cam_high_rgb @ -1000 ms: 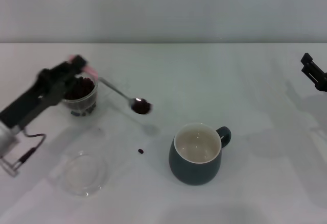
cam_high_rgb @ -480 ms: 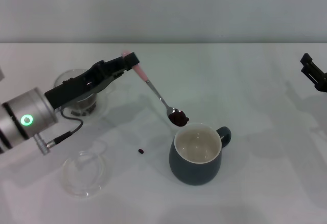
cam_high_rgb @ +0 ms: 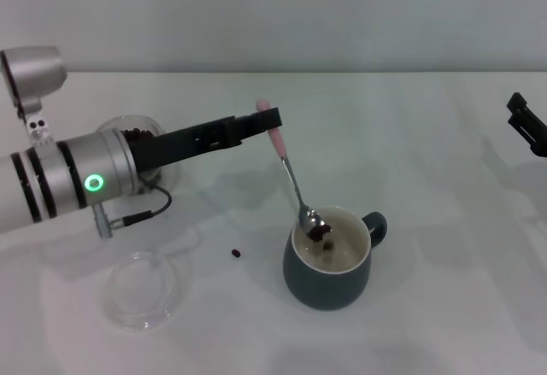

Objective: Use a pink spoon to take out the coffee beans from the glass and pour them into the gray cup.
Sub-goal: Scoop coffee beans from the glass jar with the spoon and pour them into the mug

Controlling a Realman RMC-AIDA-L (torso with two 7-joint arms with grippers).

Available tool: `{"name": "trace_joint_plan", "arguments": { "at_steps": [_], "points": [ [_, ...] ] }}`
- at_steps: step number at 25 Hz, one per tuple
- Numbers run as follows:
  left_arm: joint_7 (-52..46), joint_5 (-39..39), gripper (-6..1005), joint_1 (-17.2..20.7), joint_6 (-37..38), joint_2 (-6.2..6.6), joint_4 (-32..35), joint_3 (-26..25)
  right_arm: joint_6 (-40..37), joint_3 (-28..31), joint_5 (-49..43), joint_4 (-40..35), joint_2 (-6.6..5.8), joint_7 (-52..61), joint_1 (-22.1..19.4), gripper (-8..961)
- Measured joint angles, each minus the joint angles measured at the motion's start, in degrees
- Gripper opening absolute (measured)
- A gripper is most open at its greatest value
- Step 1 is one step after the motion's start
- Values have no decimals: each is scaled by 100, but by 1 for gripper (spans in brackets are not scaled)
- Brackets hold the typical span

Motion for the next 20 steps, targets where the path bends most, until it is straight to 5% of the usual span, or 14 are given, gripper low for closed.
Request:
{"name": "trace_joint_plan", "arguments": {
  "at_steps": [11, 20],
  "points": [
    [738, 16, 134, -210, -47, -2, 168, 741, 2, 31, 31, 33, -8, 0, -55, 877],
    [849, -791, 135, 296, -215, 19, 465, 767, 39, 2, 1, 49, -9, 15, -92, 877]
  ]
}}
